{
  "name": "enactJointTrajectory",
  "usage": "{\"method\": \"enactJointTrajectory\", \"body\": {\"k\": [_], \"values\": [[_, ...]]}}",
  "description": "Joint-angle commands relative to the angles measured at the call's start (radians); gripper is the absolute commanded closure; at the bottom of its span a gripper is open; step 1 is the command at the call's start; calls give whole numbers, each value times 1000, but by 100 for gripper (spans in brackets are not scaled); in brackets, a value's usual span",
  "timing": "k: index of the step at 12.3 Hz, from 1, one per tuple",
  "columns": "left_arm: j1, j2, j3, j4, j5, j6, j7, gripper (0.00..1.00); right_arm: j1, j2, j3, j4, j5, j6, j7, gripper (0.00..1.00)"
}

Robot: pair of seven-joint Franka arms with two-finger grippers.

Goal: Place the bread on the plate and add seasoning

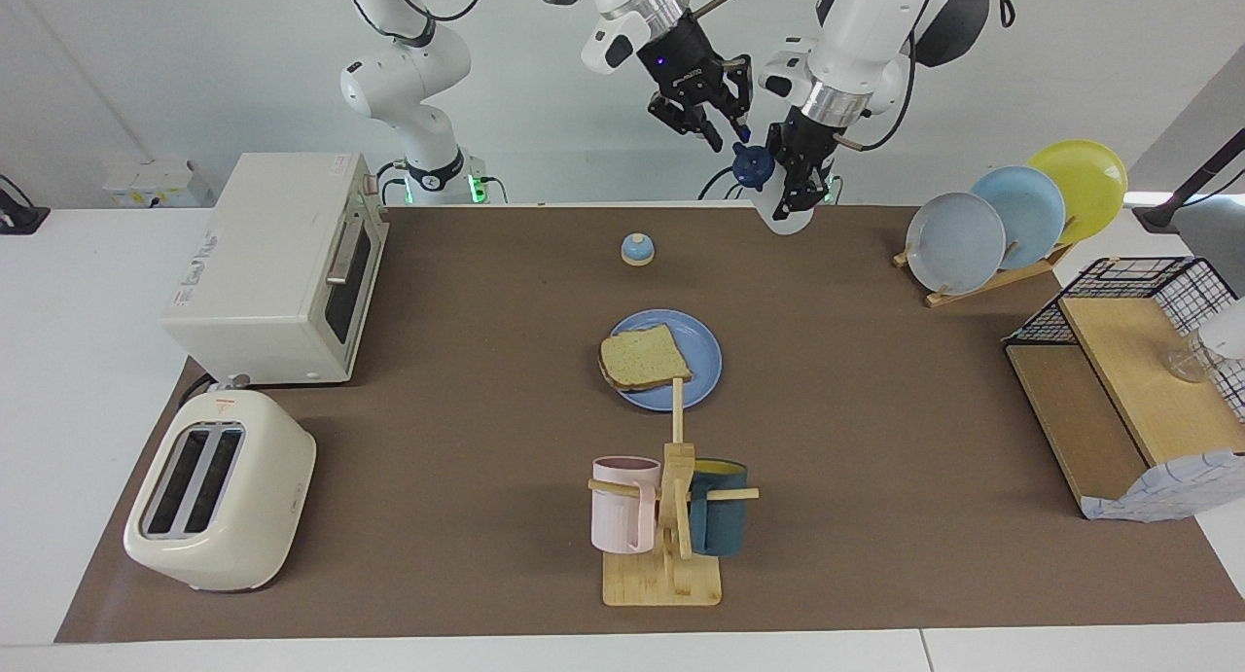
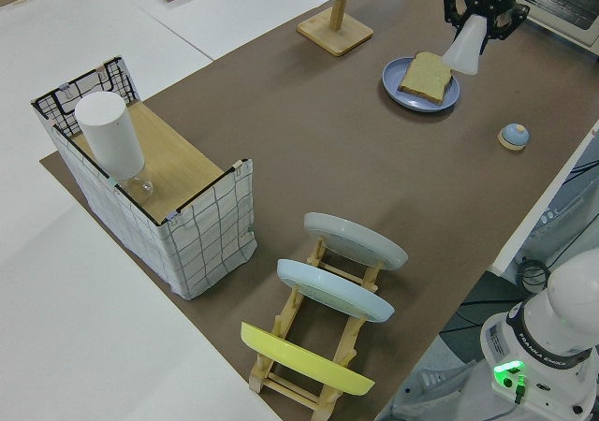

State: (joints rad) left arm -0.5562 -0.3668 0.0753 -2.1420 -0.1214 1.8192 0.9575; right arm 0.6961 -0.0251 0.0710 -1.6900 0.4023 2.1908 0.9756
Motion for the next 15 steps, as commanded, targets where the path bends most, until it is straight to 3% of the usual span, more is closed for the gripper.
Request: {"method": "enactJointTrajectory", "body": {"k": [1,3,7,10,15], "values": [[-11,-34,11,-36,-17,26,12,100,2,16,1,21,-22,3,17,64],[-11,-34,11,-36,-17,25,12,100,3,23,1,21,-23,9,18,64],[-13,-35,9,-36,-17,22,10,100,10,28,1,24,-39,7,17,75],[-11,-35,9,-36,-17,19,10,100,10,34,1,41,-28,3,20,100],[-13,-38,9,-36,-17,12,10,100,-12,74,-3,111,-8,12,158,100]]}}
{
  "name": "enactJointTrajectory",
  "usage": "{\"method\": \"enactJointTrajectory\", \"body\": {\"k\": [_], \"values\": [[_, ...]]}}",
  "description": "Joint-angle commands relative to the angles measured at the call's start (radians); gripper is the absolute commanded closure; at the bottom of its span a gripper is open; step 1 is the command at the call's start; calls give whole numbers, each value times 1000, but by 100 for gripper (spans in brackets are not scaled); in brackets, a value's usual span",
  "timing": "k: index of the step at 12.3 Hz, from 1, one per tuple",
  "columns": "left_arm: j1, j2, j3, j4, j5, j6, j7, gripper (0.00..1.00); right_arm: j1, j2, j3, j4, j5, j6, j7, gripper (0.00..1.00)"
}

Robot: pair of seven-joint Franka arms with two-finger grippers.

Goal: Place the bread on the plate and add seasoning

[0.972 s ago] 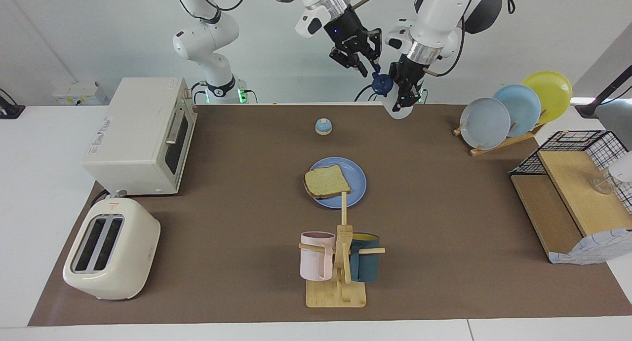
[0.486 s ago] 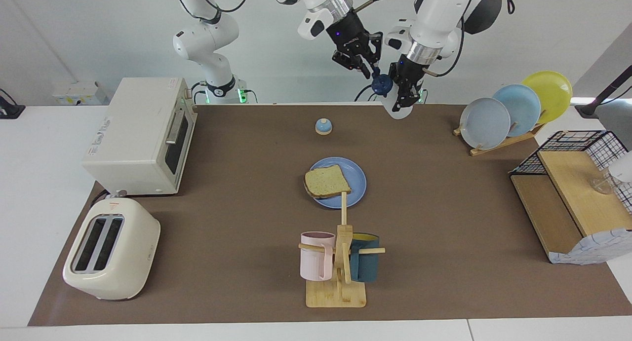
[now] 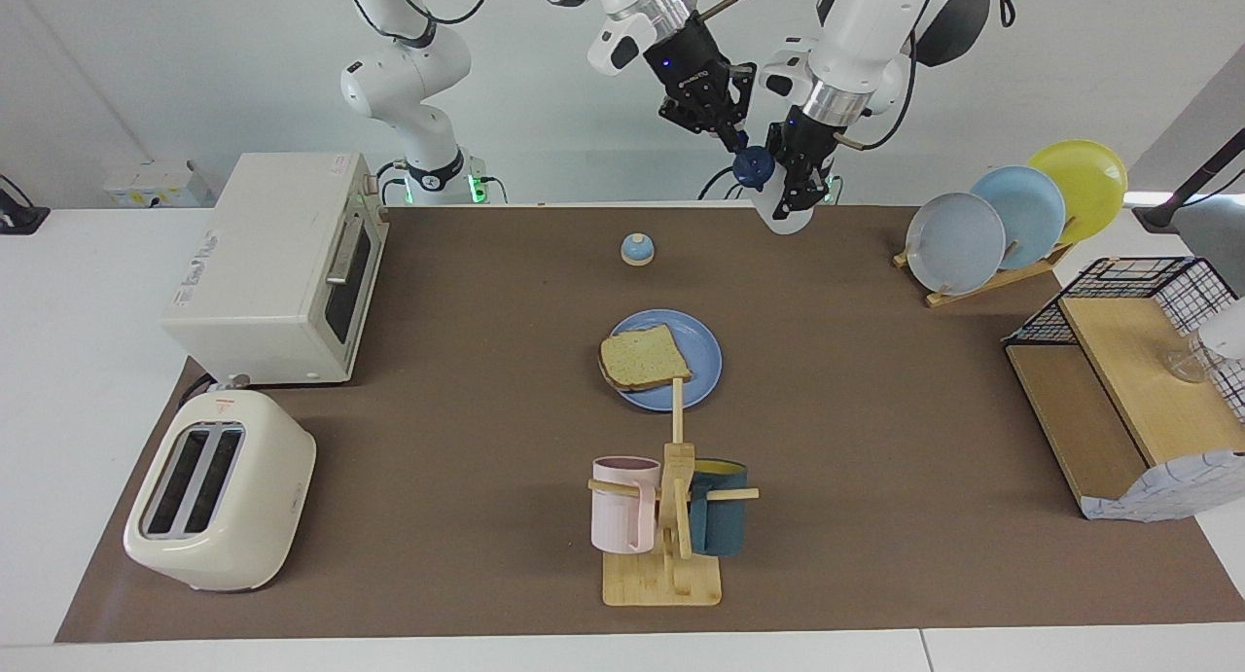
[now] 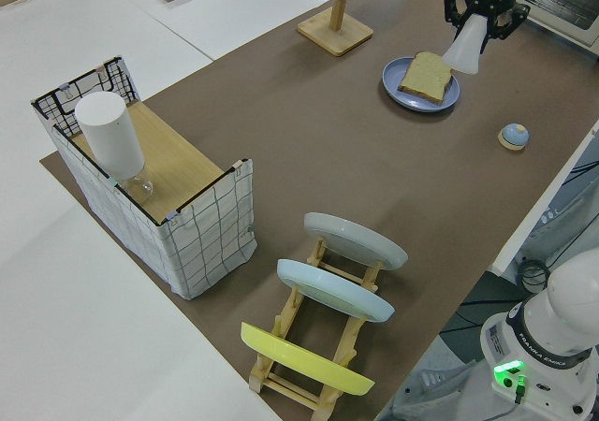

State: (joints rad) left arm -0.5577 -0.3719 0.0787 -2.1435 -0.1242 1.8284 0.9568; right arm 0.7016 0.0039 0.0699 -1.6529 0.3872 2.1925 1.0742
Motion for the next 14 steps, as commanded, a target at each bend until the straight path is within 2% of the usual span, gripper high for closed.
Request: {"method": "enactJointTrajectory", "body": {"k": [1,2,5,8,9,10,12,14], "values": [[-11,-33,6,-35,-14,3,11,100,-27,47,-4,79,15,12,82,100],[-10,-33,6,-36,-14,3,11,100,-36,47,-4,79,18,16,101,100],[-11,-35,6,-35,-12,-1,14,100,-37,44,-6,58,39,142,180,100],[-11,-35,6,-36,-14,-3,14,100,-39,39,-6,39,44,161,175,100],[-10,-35,6,-35,-12,-3,14,100,-42,36,-7,30,42,159,167,57],[-10,-33,6,-35,-12,-3,13,100,-54,33,-7,25,39,141,162,1],[-10,-33,6,-35,-12,0,7,100,-68,19,-10,18,35,57,129,0],[-10,-27,7,-33,-11,3,7,100,-140,-7,-10,-17,27,-63,-29,0]]}}
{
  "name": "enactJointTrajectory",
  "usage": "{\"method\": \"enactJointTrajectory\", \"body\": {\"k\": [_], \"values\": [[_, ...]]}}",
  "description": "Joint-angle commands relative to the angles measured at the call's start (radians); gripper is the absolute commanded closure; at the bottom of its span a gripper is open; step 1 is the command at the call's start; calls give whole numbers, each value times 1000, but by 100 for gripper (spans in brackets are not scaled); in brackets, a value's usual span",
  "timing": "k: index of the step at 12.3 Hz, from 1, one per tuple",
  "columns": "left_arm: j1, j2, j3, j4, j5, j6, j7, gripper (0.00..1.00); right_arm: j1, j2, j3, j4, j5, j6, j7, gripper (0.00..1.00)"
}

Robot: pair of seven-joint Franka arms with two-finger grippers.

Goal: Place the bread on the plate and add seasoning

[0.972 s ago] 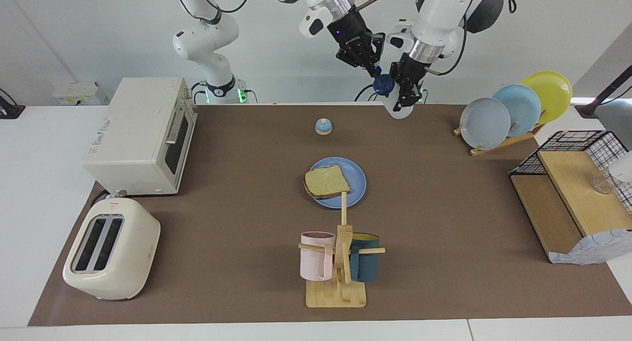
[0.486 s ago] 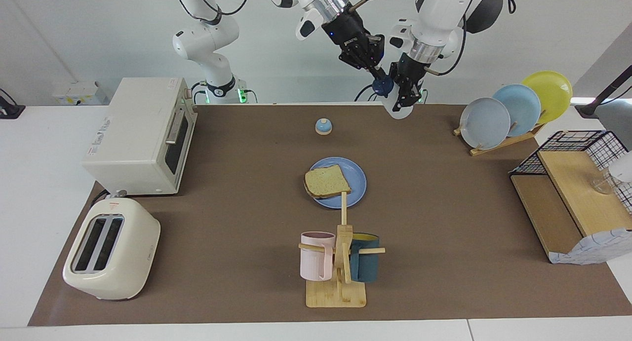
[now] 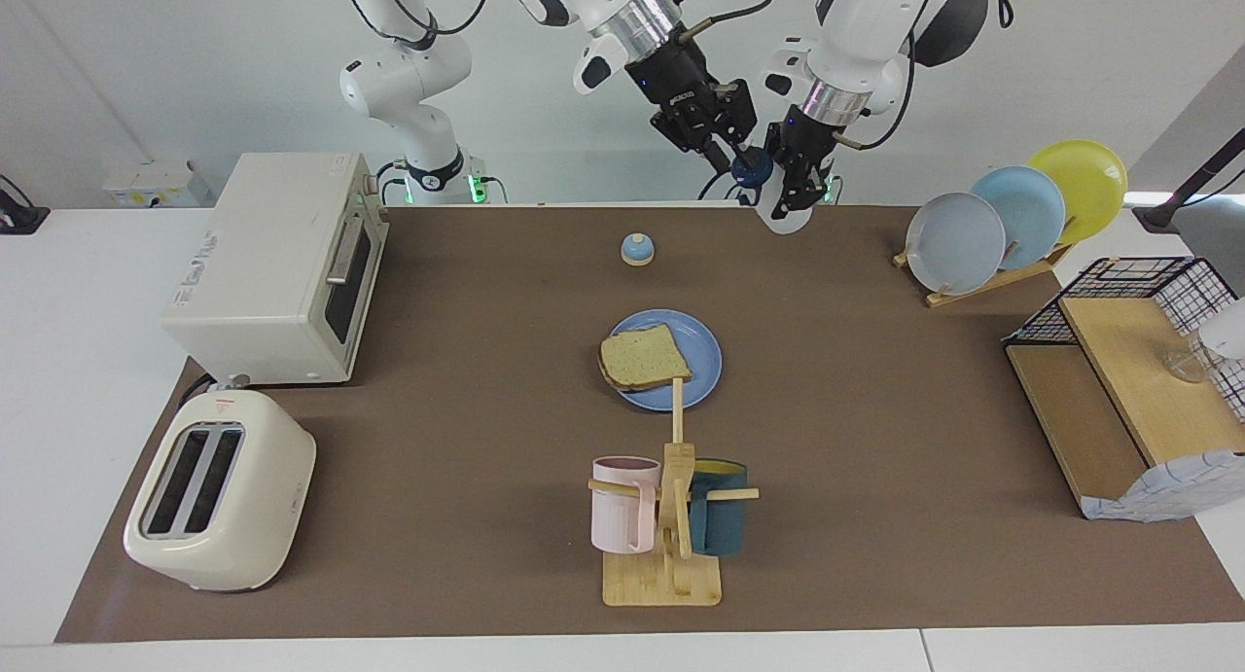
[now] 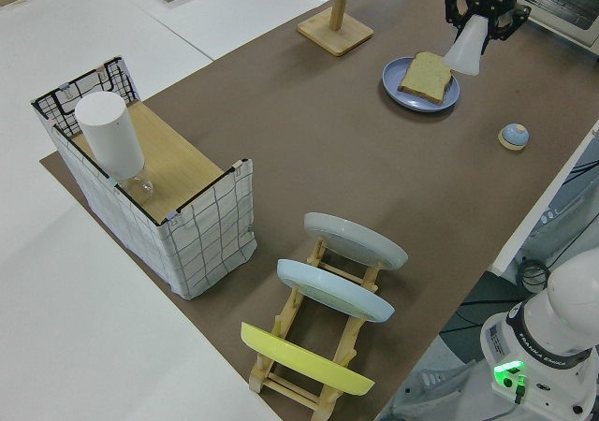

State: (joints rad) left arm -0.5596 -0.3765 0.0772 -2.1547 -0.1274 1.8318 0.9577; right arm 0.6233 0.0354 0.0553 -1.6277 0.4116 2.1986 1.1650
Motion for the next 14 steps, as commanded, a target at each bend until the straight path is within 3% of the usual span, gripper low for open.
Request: {"method": "enactJointTrajectory", "body": {"k": [1,3,5,8,11,12,14], "values": [[-6,-13,10,-19,-2,4,4,100,-116,-55,4,-79,3,-101,-234,0],[-6,16,9,-10,9,9,-7,100,-222,-61,1,-89,-3,-187,-394,0],[-8,56,-28,18,104,7,-104,100,-357,-60,4,-69,-129,-360,-528,0],[-8,167,-71,81,214,-2,-137,100,-448,-74,3,-58,-325,-547,-731,0],[-9,267,-137,128,377,-32,-226,100,-587,-135,1,-69,-353,-701,-871,0],[-9,319,-154,165,426,-66,-267,100,-626,-150,1,-78,-355,-730,-890,0],[-52,428,-171,229,518,-112,-341,100,-660,-137,0,-66,-378,-676,-936,0]]}}
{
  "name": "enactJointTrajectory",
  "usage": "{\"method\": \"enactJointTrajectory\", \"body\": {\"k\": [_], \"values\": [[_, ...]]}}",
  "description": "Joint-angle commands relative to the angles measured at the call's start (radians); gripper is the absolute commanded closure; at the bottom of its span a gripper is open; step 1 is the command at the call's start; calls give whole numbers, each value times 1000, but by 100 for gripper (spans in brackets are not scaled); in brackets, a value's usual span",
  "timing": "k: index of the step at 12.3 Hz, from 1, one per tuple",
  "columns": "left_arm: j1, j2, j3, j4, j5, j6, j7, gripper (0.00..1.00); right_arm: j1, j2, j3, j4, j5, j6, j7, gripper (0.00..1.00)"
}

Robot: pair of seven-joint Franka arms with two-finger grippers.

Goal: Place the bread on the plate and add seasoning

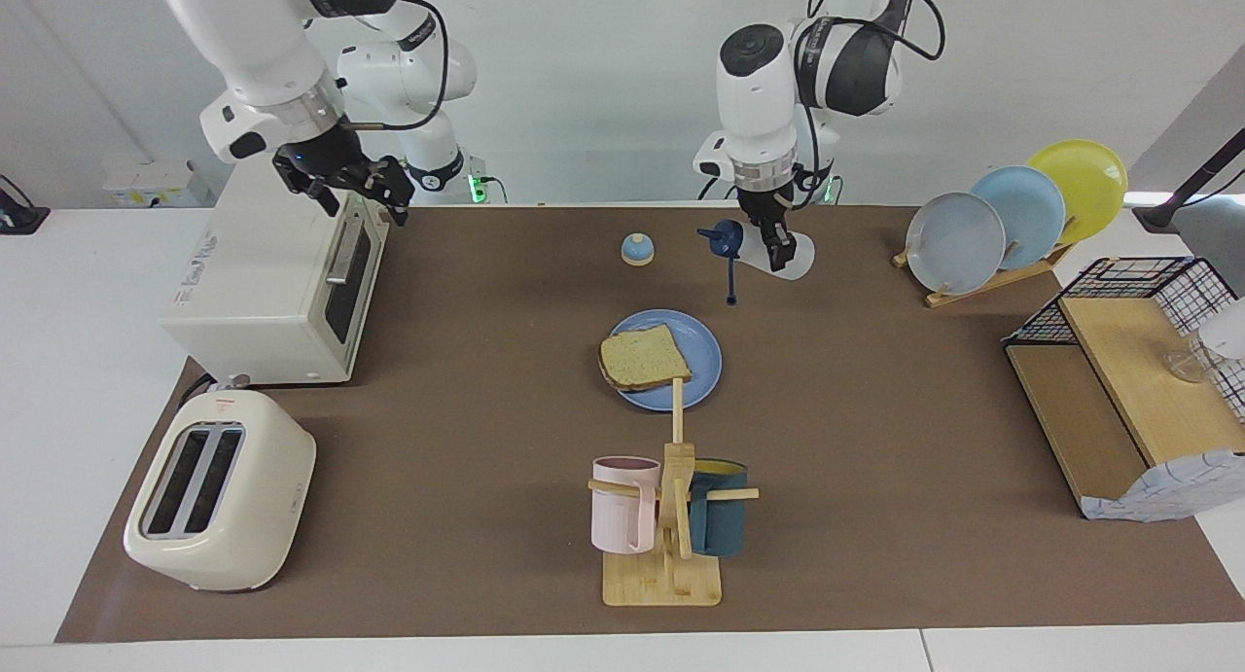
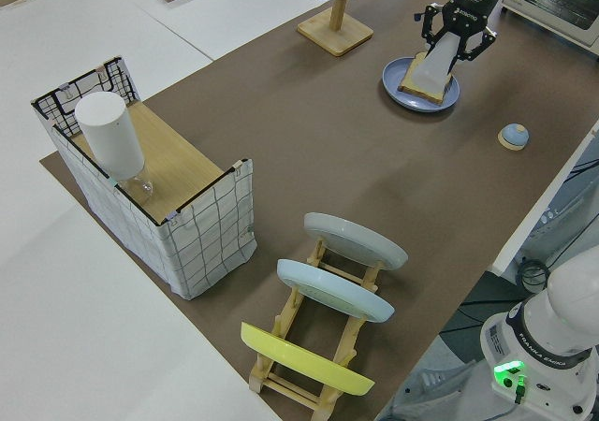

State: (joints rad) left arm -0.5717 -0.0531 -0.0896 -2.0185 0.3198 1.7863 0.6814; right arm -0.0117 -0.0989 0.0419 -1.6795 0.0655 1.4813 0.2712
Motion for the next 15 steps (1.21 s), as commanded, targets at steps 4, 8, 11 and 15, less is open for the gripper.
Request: {"method": "enactJointTrajectory", "body": {"k": [4,8,11,15], "values": [[-118,247,-4,184,250,-194,-103,100,-31,36,-45,18,-58,17,-110,0],[-197,484,-1,397,390,-320,-160,100,-22,31,-111,4,-52,-1,-165,0],[-208,489,-1,397,513,-361,-160,100,1,34,-131,-9,-52,60,-176,0],[-240,507,-4,397,635,-503,-158,100,9,31,-198,32,-47,12,-216,0]]}}
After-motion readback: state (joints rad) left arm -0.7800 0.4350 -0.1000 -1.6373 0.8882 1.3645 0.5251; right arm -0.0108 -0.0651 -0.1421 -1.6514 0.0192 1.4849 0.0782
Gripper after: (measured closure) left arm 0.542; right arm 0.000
